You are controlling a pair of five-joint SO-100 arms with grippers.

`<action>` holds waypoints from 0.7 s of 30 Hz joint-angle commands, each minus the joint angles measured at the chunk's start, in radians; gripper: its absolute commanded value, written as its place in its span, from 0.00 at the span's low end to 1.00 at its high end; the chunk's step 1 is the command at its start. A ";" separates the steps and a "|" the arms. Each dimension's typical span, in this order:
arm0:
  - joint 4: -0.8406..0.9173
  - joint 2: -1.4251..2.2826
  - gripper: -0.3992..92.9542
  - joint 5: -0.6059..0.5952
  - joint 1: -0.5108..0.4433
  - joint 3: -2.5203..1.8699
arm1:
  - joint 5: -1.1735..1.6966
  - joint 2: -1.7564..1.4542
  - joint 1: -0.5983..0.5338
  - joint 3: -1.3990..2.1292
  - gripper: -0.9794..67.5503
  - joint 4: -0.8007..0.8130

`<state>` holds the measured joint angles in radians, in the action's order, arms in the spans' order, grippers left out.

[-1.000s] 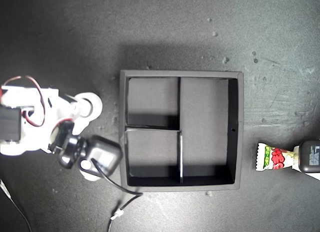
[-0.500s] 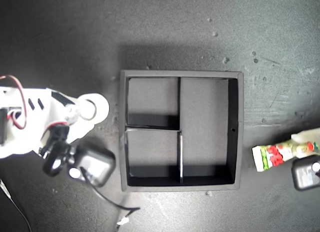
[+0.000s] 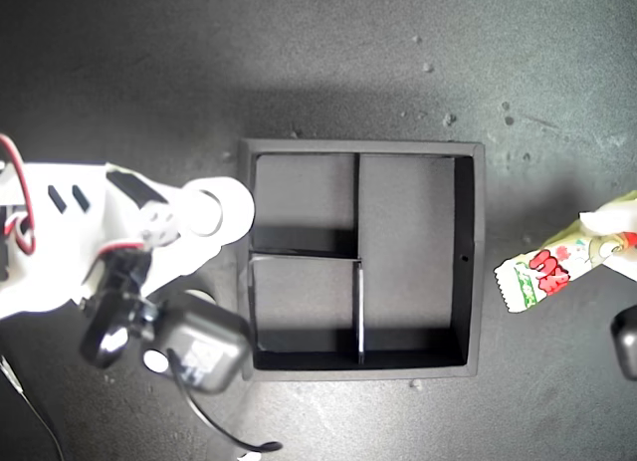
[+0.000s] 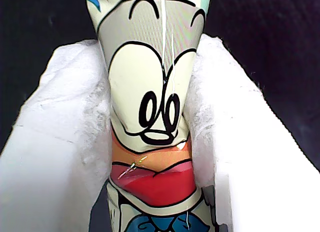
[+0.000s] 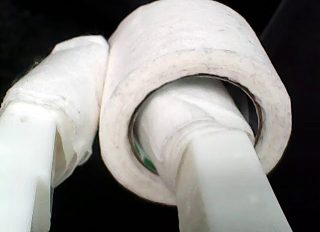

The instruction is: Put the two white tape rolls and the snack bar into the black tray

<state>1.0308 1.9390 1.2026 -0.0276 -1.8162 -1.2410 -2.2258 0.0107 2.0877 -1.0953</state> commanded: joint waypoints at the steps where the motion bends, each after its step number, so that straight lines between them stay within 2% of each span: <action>1: 0.043 -0.012 0.00 -0.002 0.017 0.104 | -0.522 -0.051 0.046 0.038 0.01 0.014; 5: 0.117 -0.006 0.00 0.029 0.041 0.121 | -0.792 -0.192 0.081 0.318 0.01 0.270; 7: 0.130 0.006 0.00 0.035 0.052 0.115 | -0.847 -0.215 0.101 0.371 0.01 0.265; 9: 0.130 0.020 0.00 0.029 0.063 0.100 | -0.877 -0.236 0.103 0.341 0.01 0.184; 11: 0.126 0.026 0.00 0.011 0.067 0.078 | -0.750 -0.253 0.120 0.298 0.01 0.224; 14: 0.084 0.014 0.00 -0.014 0.060 0.051 | -0.365 -0.238 0.124 0.179 0.01 0.278; 18: 0.083 -0.038 0.00 -0.032 0.035 0.087 | 0.178 -0.236 0.012 0.055 0.01 0.261; 21: 0.084 -0.087 0.00 -0.049 0.021 0.155 | 0.419 -0.235 -0.063 0.018 0.01 0.239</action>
<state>1.1321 1.8699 1.1704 0.0199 -1.7549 -1.1443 -2.4482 0.0015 2.1813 -0.8498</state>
